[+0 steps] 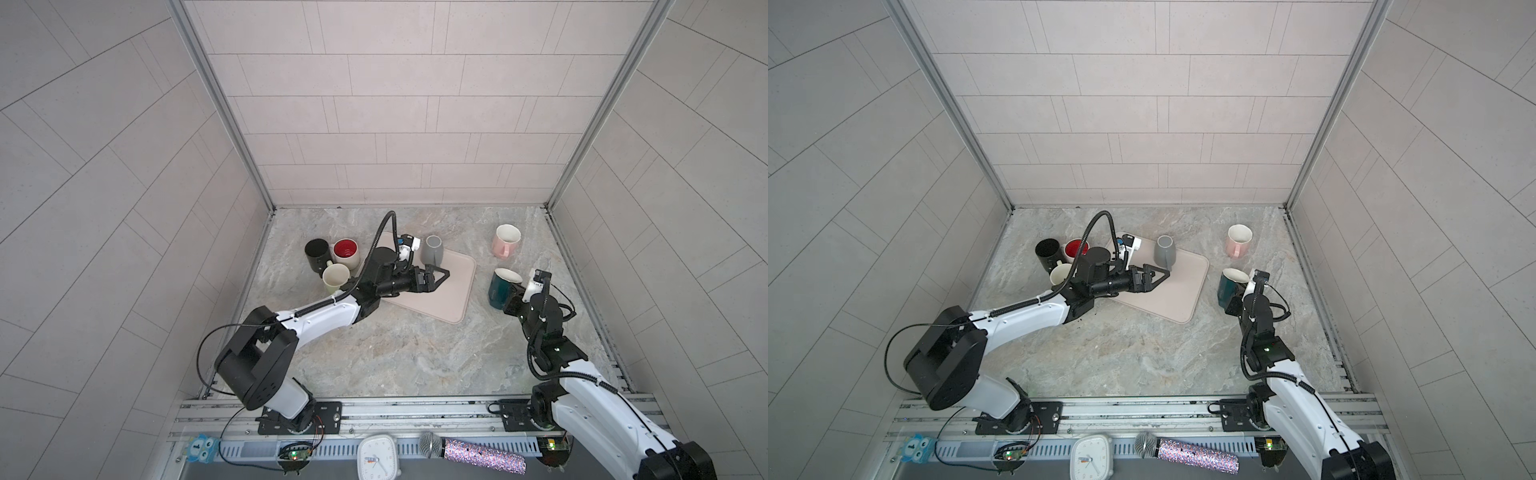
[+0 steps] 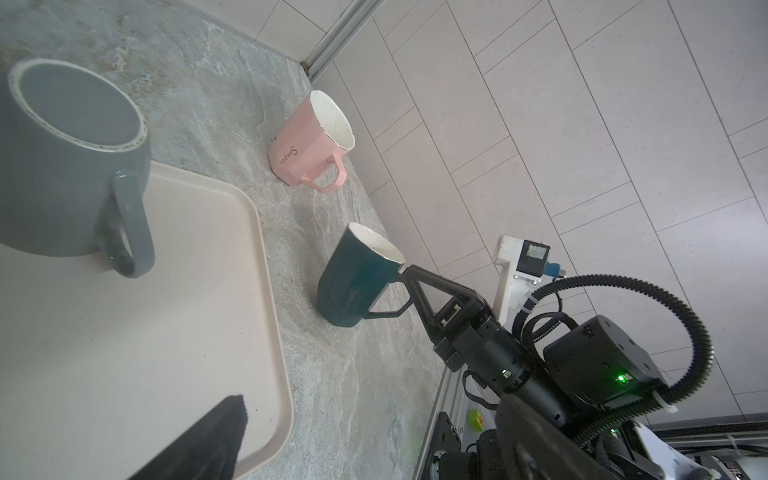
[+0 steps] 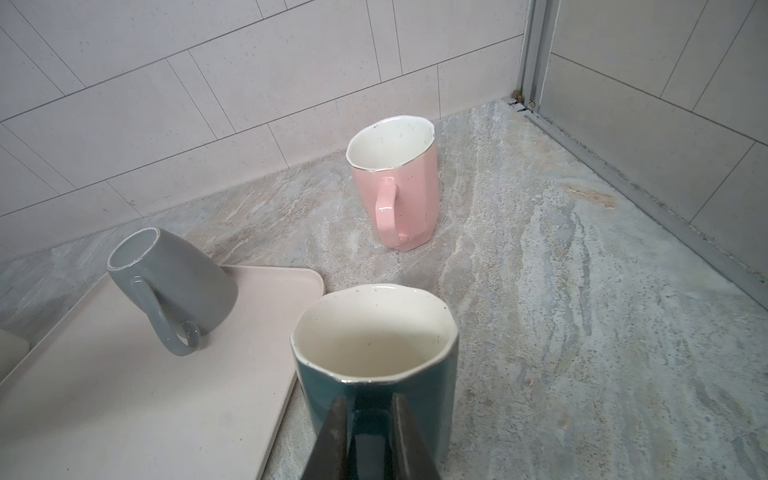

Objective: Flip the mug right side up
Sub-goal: 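Lower the upright dark green mug beside the pink mug with the right gripper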

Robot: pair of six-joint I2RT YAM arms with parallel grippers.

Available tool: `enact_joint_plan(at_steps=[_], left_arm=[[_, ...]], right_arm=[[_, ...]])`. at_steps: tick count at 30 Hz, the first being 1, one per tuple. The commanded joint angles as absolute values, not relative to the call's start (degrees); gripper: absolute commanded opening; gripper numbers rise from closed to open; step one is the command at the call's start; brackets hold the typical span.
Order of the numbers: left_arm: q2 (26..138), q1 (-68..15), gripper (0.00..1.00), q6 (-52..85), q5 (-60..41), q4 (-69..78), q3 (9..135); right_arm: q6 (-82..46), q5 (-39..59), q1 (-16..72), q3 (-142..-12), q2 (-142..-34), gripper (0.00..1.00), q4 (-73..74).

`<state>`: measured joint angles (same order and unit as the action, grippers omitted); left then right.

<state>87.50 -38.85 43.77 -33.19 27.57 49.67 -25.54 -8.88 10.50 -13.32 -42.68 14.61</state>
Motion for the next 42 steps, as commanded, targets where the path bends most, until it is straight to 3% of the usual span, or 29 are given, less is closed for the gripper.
enact_joint_plan(at_steps=[1,13,19,32,40,41,42], left_arm=[[87.9,-38.5,1.00,44.5,-34.2,31.5,48.8],[86.8,-37.5,1.00,44.6,-34.2,32.8,47.1],[86.9,-36.7,1.00,46.7,-35.2,36.6,45.3],[86.5,-34.0,1.00,50.4,-37.2,42.1,43.4],[86.6,-33.7,1.00,51.0,-37.6,42.6,43.2],[86.6,-33.7,1.00,51.1,-37.6,42.6,43.2],[86.5,-33.6,1.00,51.2,-37.6,42.6,43.2]], right_arm=[[-25.5,-11.5,10.6,-12.3,-44.3,0.00,21.3],[-26.6,-13.8,13.4,-15.1,-62.5,0.00,29.5],[-23.2,-20.2,16.7,-16.9,-64.8,0.00,27.2],[-23.0,-22.3,16.9,-19.1,-76.5,0.00,36.1],[-22.6,-22.7,16.9,-19.8,-77.8,0.00,36.5],[-22.7,-22.7,16.9,-19.6,-77.7,0.01,36.6],[-22.6,-22.8,16.9,-19.6,-77.5,0.11,36.6]])
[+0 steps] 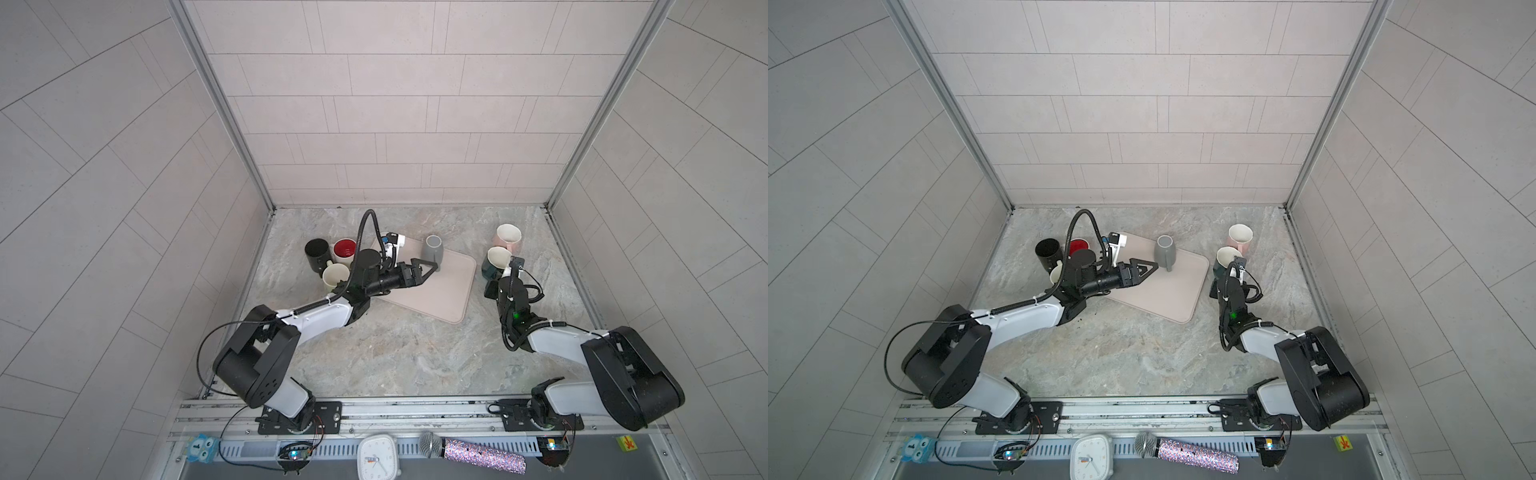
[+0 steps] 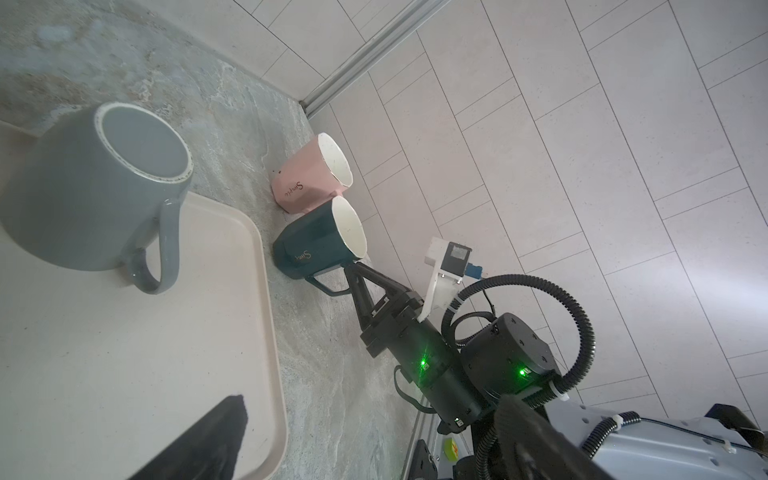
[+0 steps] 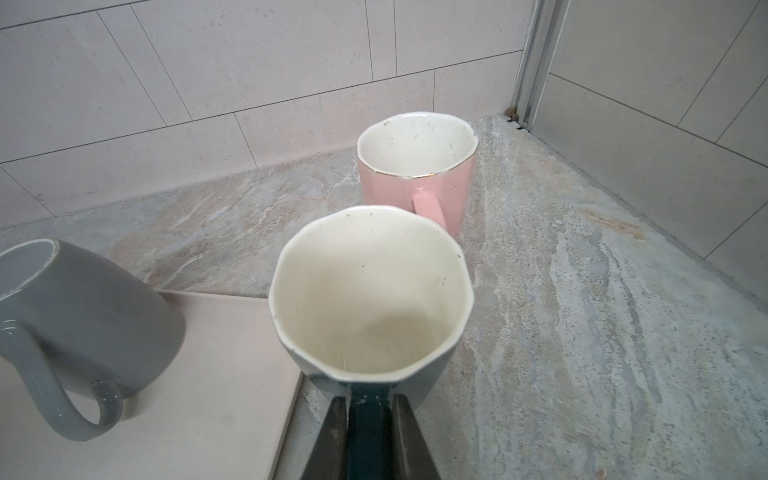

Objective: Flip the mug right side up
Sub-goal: 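Lower the upright dark green mug beside the pink mug with the right gripper, then open the right gripper and withdraw it from the dark green mug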

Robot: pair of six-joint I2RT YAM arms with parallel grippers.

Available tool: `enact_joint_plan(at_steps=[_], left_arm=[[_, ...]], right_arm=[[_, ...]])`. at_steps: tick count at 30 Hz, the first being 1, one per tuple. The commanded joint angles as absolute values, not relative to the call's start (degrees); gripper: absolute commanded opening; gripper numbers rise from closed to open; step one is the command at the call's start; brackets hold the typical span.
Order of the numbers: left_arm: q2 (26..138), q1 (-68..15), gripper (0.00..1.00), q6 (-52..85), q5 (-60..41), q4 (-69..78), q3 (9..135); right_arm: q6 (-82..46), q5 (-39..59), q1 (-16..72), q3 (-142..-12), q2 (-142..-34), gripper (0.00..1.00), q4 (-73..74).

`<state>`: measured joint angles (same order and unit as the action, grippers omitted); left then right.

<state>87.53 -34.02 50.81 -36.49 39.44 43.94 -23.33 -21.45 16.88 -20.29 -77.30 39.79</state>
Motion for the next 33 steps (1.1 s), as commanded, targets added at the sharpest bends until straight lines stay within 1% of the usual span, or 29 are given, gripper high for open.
enact_joint_plan(at_steps=[1,2,4,6,7,10,12,15,18,21,26,33], left_arm=[[86.4,-33.6,1.00,51.1,-37.5,42.5,43.1],[86.3,-33.6,1.00,51.1,-37.3,42.2,43.1],[86.3,-33.5,1.00,50.9,-37.3,41.9,43.2],[86.3,-33.6,1.00,51.0,-37.3,41.9,43.2],[86.4,-33.5,1.00,51.0,-37.3,41.9,43.3],[86.3,-33.4,1.00,51.0,-37.2,41.5,43.5],[86.4,-33.4,1.00,51.0,-37.3,41.4,43.5],[86.6,-33.5,1.00,51.0,-37.0,40.9,43.7],[86.7,-33.3,1.00,51.0,-36.9,40.1,44.0],[86.7,-33.4,1.00,50.7,-36.6,39.3,44.3],[87.3,-33.3,1.00,50.3,-36.1,38.0,44.8],[88.0,-33.4,1.00,50.1,-35.8,36.6,45.9]], right_arm=[[-22.7,-22.8,16.9,-19.3,-77.3,0.22,36.8],[-22.8,-22.8,16.9,-19.3,-77.3,0.28,36.9],[-22.9,-22.2,16.8,-19.4,-77.4,0.24,36.7],[-22.8,-21.9,16.9,-19.7,-77.6,0.24,36.3],[-22.8,-22.0,16.8,-20.0,-77.6,0.28,35.8],[-23.0,-22.2,16.8,-20.0,-77.3,0.48,35.6],[-22.9,-22.0,16.7,-19.8,-77.2,0.59,35.6],[-23.0,-21.9,16.6,-19.7,-76.7,0.68,35.7],[-22.9,-21.8,16.6,-19.2,-75.7,0.73,36.0],[-22.8,-21.8,16.6,-19.2,-73.8,0.75,34.8],[-23.0,-22.9,16.6,-20.7,-68.7,0.78,27.1],[-23.1,-22.9,16.6,-20.4,-57.2,0.82,19.6]])
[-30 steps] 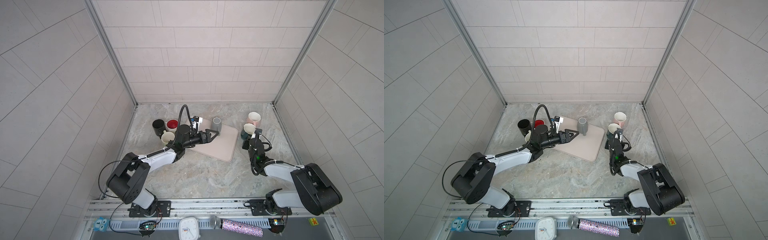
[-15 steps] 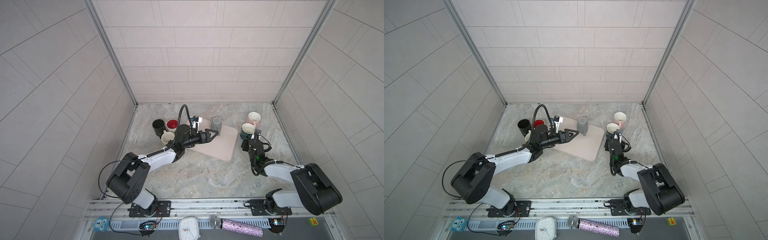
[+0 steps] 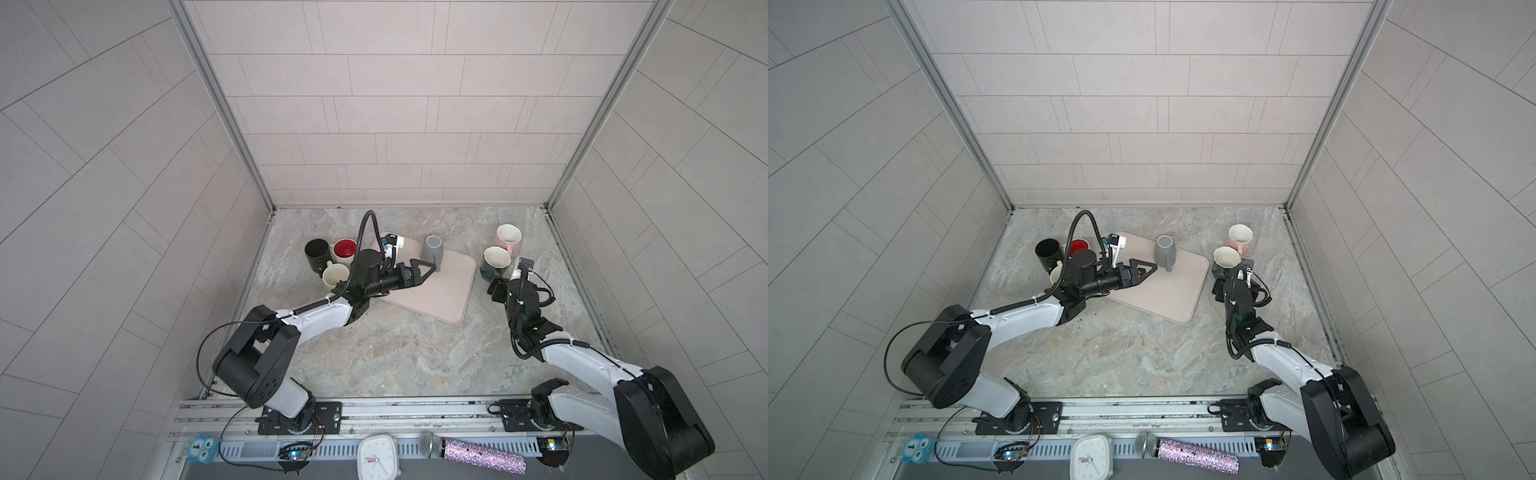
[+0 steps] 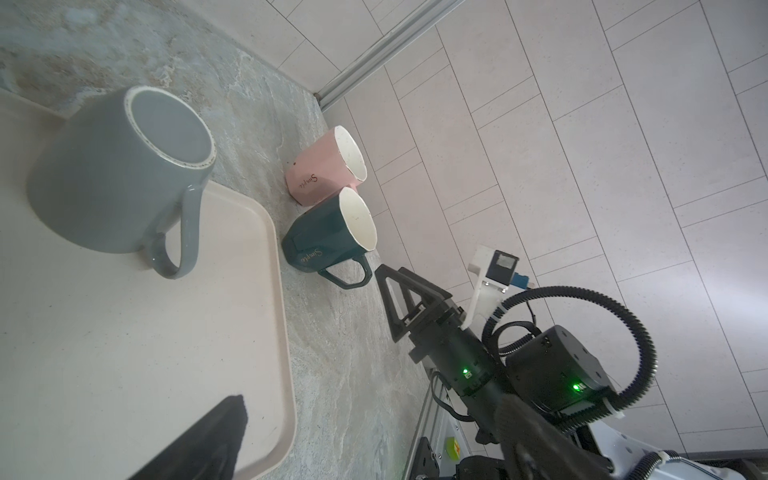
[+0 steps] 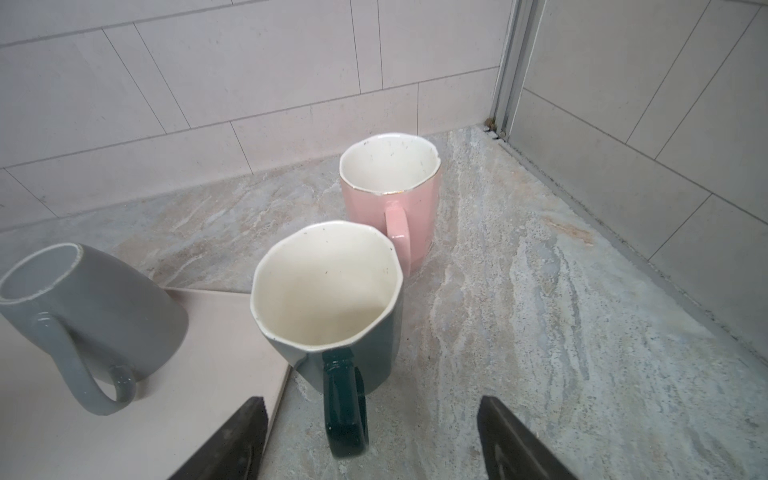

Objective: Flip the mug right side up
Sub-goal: 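Open the right gripper and withdraw it from the dark green mug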

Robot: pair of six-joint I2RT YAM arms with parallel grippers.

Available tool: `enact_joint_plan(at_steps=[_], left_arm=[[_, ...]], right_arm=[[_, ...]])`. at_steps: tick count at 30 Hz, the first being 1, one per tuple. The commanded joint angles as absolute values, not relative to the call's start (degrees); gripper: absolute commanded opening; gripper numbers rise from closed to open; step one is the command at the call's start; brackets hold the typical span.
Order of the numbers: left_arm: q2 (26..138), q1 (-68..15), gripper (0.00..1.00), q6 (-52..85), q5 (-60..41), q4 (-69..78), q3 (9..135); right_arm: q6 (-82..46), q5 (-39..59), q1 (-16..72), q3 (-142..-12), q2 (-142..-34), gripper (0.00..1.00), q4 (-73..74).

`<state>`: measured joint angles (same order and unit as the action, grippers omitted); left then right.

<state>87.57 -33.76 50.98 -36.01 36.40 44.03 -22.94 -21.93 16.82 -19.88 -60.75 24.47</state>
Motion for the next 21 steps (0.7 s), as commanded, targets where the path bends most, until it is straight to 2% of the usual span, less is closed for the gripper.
enact_joint_plan(at_steps=[1,11,16,21], left_arm=[[88.0,-33.4,1.00,50.0,-35.6,36.3,45.8],[90.6,-33.4,1.00,46.7,-32.6,29.7,49.0],[92.8,-33.4,1.00,44.3,-29.7,24.8,51.3],[93.6,-33.8,1.00,38.1,-23.9,14.1,55.6]], right_arm=[[-23.1,-22.8,16.6,-20.4,-55.3,0.83,18.3],[-22.2,-15.8,16.5,-25.0,-40.6,0.88,3.1],[-23.1,-11.6,16.5,-28.3,-35.9,0.98,-3.1],[-24.9,-7.8,16.5,-28.2,-32.3,0.99,-5.9]])
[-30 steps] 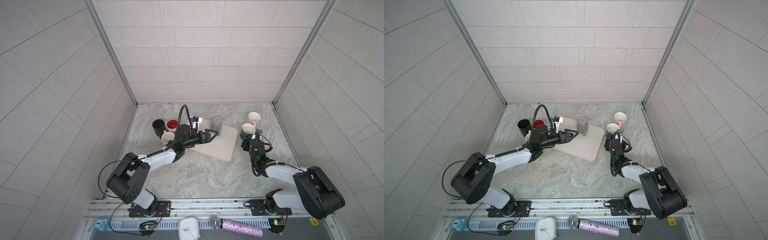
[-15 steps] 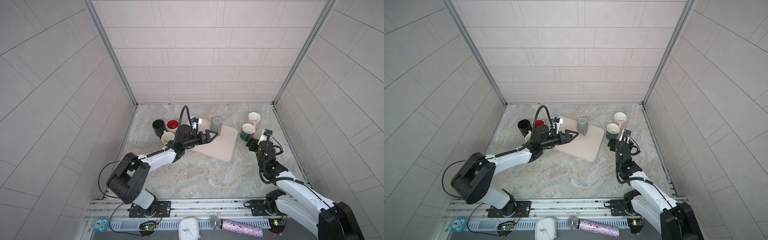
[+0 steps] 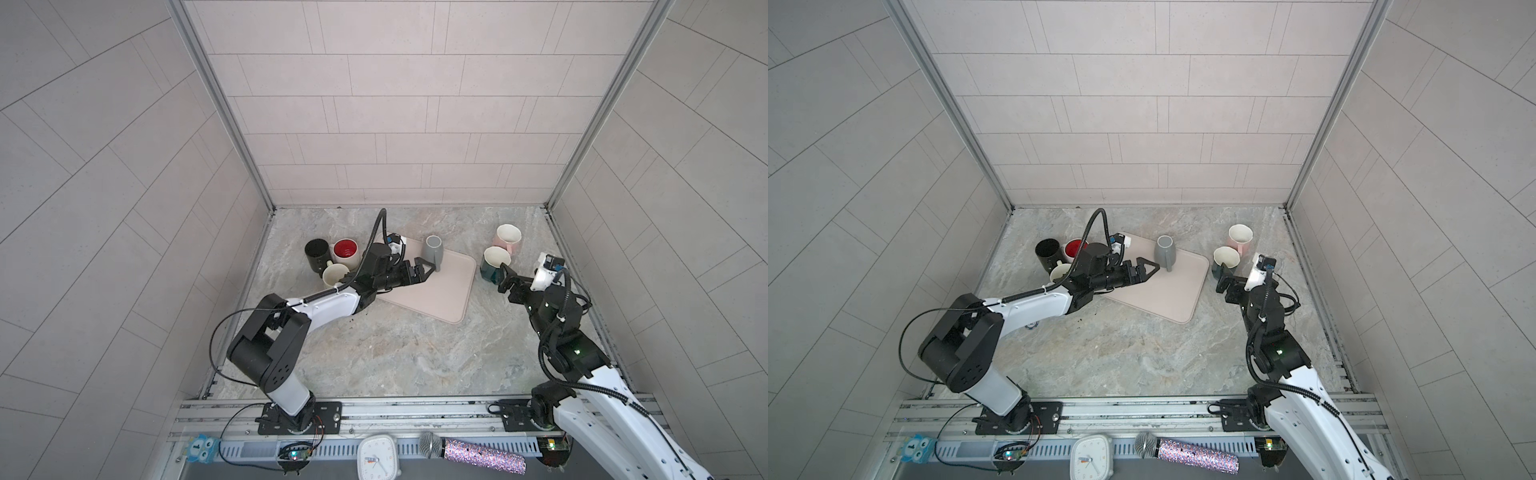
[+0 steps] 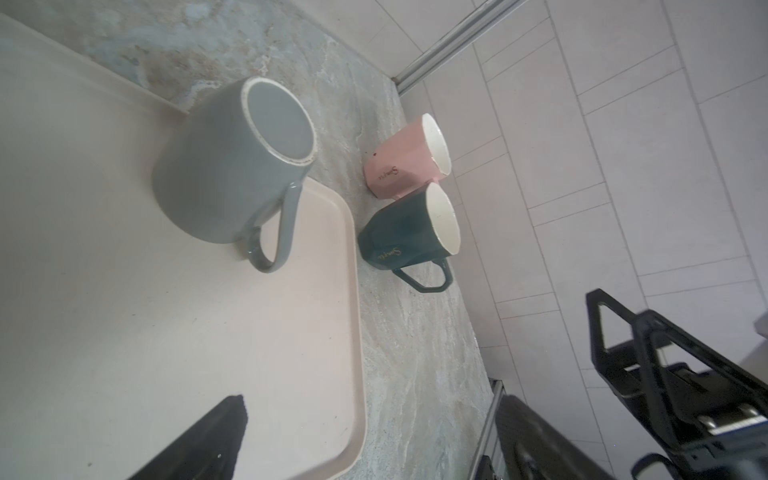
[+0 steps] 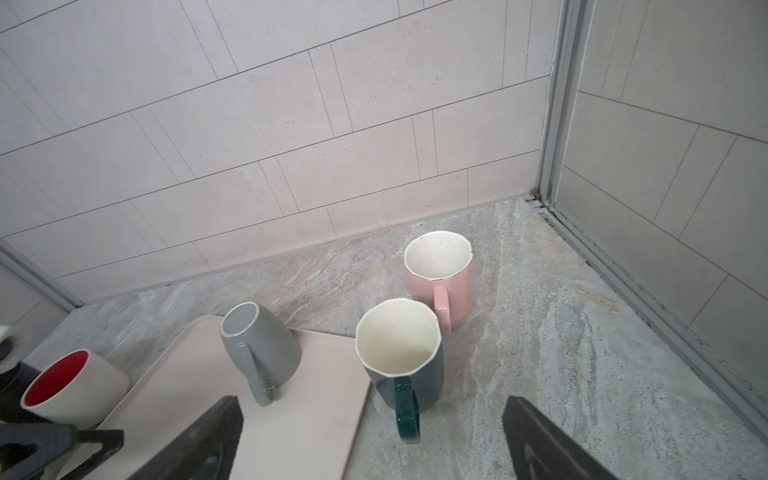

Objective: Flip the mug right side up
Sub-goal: 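Open the right gripper and withdraw it from the dark green mug, then lower the left gripper onto the upturned base of the grey mug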

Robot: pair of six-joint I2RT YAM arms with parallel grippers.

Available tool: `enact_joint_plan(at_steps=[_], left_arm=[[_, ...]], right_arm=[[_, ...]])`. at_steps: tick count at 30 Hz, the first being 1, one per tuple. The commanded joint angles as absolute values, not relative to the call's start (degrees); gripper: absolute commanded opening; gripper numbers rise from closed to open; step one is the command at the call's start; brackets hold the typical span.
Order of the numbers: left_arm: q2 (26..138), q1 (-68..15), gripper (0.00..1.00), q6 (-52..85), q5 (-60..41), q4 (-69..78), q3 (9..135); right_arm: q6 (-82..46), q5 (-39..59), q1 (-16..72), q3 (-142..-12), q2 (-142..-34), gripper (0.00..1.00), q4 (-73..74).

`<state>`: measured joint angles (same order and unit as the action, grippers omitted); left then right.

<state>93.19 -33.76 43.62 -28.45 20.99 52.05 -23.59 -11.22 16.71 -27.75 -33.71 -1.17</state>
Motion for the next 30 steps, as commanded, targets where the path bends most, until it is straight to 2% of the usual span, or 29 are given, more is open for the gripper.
enact_joint_plan(at_steps=[1,8,12,16,27,29,30], left_arm=[[93.8,-33.9,1.00,36.9,-22.7,12.1,56.5],[98.1,-36.2,1.00,29.6,-14.4,0.3,65.0],[100.7,-39.4,1.00,22.5,-5.4,-8.8,71.7],[103.8,-39.8,1.00,21.4,-3.9,-10.7,75.4],[115.3,-42.6,0.78,19.8,-0.4,-13.7,87.5],[117.1,-42.8,0.67,19.7,0.0,-13.8,89.4],[117.7,-43.0,0.66,19.6,0.5,-13.9,90.2]], right_arm=[[-25.0,-7.7,16.4,-28.2,-31.7,0.99,-6.6],[-24.4,-6.1,16.2,-27.9,-27.3,0.99,-13.0],[-25.9,-3.9,16.2,-28.5,-24.9,0.99,-18.0],[-26.7,-2.7,16.2,-28.0,-22.5,0.99,-21.1],[-28.9,-2.2,16.2,-25.4,-18.2,0.99,-24.1],[-29.3,-1.6,16.2,-25.1,-17.9,0.99,-24.6],[-29.4,-1.5,16.2,-25.0,-17.7,0.99,-24.9]])
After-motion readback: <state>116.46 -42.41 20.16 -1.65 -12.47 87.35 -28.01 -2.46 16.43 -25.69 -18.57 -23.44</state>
